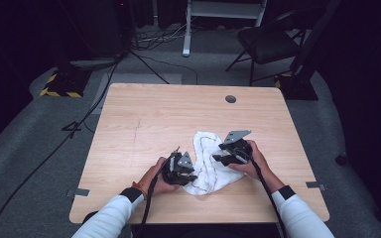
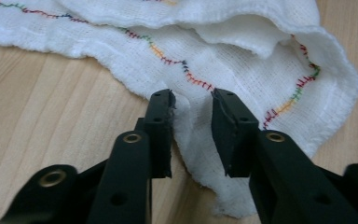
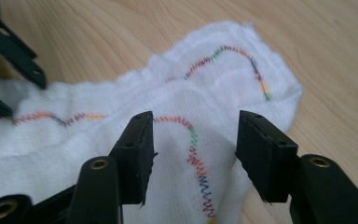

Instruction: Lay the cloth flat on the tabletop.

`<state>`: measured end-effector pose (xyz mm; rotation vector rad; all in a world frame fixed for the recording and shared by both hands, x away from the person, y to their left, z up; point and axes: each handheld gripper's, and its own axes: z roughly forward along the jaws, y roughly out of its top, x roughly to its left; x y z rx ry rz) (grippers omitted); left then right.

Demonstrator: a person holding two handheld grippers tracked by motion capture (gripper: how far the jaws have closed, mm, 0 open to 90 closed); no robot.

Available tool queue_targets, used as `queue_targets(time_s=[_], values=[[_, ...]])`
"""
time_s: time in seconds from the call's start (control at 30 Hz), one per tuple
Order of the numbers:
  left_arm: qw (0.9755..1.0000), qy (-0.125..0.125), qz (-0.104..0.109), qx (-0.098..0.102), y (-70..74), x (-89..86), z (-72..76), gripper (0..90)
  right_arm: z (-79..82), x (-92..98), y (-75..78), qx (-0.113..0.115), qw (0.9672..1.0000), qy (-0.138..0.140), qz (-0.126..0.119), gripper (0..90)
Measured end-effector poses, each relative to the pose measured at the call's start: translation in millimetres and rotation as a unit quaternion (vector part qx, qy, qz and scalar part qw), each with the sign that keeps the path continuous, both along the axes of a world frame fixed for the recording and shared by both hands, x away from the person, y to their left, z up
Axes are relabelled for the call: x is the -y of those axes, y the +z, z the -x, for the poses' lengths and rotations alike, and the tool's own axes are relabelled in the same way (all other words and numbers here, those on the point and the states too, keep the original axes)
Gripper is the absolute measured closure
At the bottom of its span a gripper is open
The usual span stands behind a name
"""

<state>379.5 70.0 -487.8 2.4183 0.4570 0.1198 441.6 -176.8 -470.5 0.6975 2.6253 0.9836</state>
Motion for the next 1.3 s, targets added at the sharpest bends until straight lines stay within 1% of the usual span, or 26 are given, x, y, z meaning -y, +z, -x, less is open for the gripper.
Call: queue_targets(time_s=[0.03, 0.1, 0.13, 0.17, 0.2, 0.23, 0.27, 0.3, 0.33, 0.4, 0.43, 0.5, 0.53, 0.6, 0.67, 0.73, 0.8, 0.83, 0.9, 1.03, 1.1, 1.13, 1.2, 1.23, 1.27, 1.3], values=[[1.0000, -0.001, 0.001, -0.003, -0.1, -0.2, -0.1, 72.8, -0.8, 0.9, -1.7, -0.005, 1.0000, 0.001, 0.001, 48.4], [0.9999, -0.005, 0.001, -0.010, 0.0, -1.1, -1.5, 75.4, -1.1, 4.1, -4.3, -0.013, 0.9999, 0.005, 0.001, 61.7], [0.9999, -0.006, -0.002, -0.010, 0.5, -1.5, -2.0, 76.0, 0.5, 5.5, -4.9, -0.013, 0.9999, 0.010, 0.000, 67.6], [0.9999, -0.004, -0.003, -0.012, 0.7, -2.0, -2.0, 77.1, 5.0, 7.5, -4.5, -0.001, 0.9999, 0.015, -0.002, 76.3], [0.9999, -0.003, -0.001, -0.013, 0.5, -2.4, -2.1, 77.1, 5.0, 7.5, -4.5, -0.001, 0.9999, 0.015, -0.002, 76.3], [0.9999, -0.005, -0.002, -0.012, 0.7, -3.0, -2.2, 77.7, 7.4, 8.5, -3.8, 0.003, 0.9998, 0.019, -0.004, 79.5], [0.9999, -0.004, -0.005, -0.009, 1.0, -3.5, -1.6, 78.1, 10.6, 9.8, -2.5, 0.009, 0.9997, 0.023, -0.004, 80.3], [0.9999, -0.003, -0.005, -0.009, 1.0, -3.7, -1.1, 78.2, 15.0, 12.3, 0.6, 0.023, 0.9995, 0.024, -0.001, 80.9], [1.0000, -0.002, -0.004, -0.008, 0.8, -3.9, -0.5, 78.2, 21.5, 19.8, 7.3, 0.027, 0.9991, 0.030, -0.015, 82.5], [1.0000, -0.002, -0.005, -0.007, 0.9, -4.1, 0.5, 78.2, 24.3, 23.0, 9.8, 0.030, 0.9989, 0.031, -0.017, 82.6], [1.0000, -0.001, -0.006, -0.004, 0.8, -4.1, 1.1, 78.3, 28.4, 27.7, 12.8, 0.035, 0.9987, 0.030, -0.019, 82.6], [1.0000, -0.001, -0.007, -0.004, 1.0, -3.9, 1.8, 78.3, 38.2, 40.8, 18.2, 0.040, 0.9982, 0.033, -0.030, 82.5], [1.0000, -0.001, -0.007, -0.003, 1.1, -3.6, 1.5, 78.4, 42.5, 46.6, 20.0, 0.041, 0.9981, 0.032, -0.031, 82.5], [0.9999, 0.004, -0.006, -0.007, 1.8, -2.5, 1.2, 77.2, 50.8, 58.5, 22.5, 0.041, 0.9978, 0.034, -0.039, 82.4], [0.9999, 0.002, -0.012, -0.004, 2.3, -1.2, 2.4, 77.6, 58.4, 69.3, 23.3, 0.041, 0.9976, 0.034, -0.044, 82.2], [0.9999, 0.001, -0.012, -0.004, 2.4, -0.4, 3.6, 78.0, 64.7, 78.0, 23.4, 0.040, 0.9975, 0.036, -0.046, 82.2], [0.9999, 0.001, -0.014, -0.002, 2.6, 0.0, 4.9, 78.3, 71.7, 87.0, 22.3, 0.039, 0.9979, 0.032, -0.040, 82.2], [0.9999, 0.002, -0.013, -0.001, 2.5, 0.2, 6.0, 78.3, 79.5, 96.3, 19.7, 0.034, 0.9983, 0.031, -0.037, 82.2], [0.9999, -0.001, -0.013, -0.003, 2.5, 0.2, 7.8, 78.5, 82.2, 98.9, 18.5, 0.035, 0.9984, 0.030, -0.034, 82.2], [0.9999, -0.006, -0.012, -0.010, 2.8, 0.6, 12.3, 78.5, 95.2, 113.9, 10.8, 0.022, 0.9991, 0.020, -0.031, 81.5], [0.9998, -0.010, -0.011, -0.013, 3.2, 1.6, 15.0, 78.1, 99.9, 120.8, 7.5, 0.017, 0.9994, 0.013, -0.028, 79.7], [0.9998, -0.010, -0.012, -0.014, 3.3, 2.6, 17.5, 77.9, 101.9, 124.0, 5.5, 0.018, 0.9994, 0.008, -0.027, 78.2], [0.9996, -0.019, -0.015, -0.014, 3.9, 4.9, 21.2, 77.6, 105.2, 130.7, 2.4, 0.015, 0.9995, -0.002, -0.026, 75.6], [0.9995, -0.022, -0.014, -0.018, 4.0, 6.0, 23.4, 77.3, 106.6, 133.7, 1.2, 0.013, 0.9995, -0.007, -0.028, 72.8], [0.9995, -0.024, -0.016, -0.015, 4.2, 7.0, 24.9, 76.3, 107.2, 136.6, 0.7, 0.014, 0.9994, -0.014, -0.028, 67.9], [0.9995, -0.023, -0.018, -0.013, 4.7, 8.2, 26.8, 74.1, 107.2, 138.8, 0.6, 0.013, 0.9993, -0.022, -0.027, 65.2]])
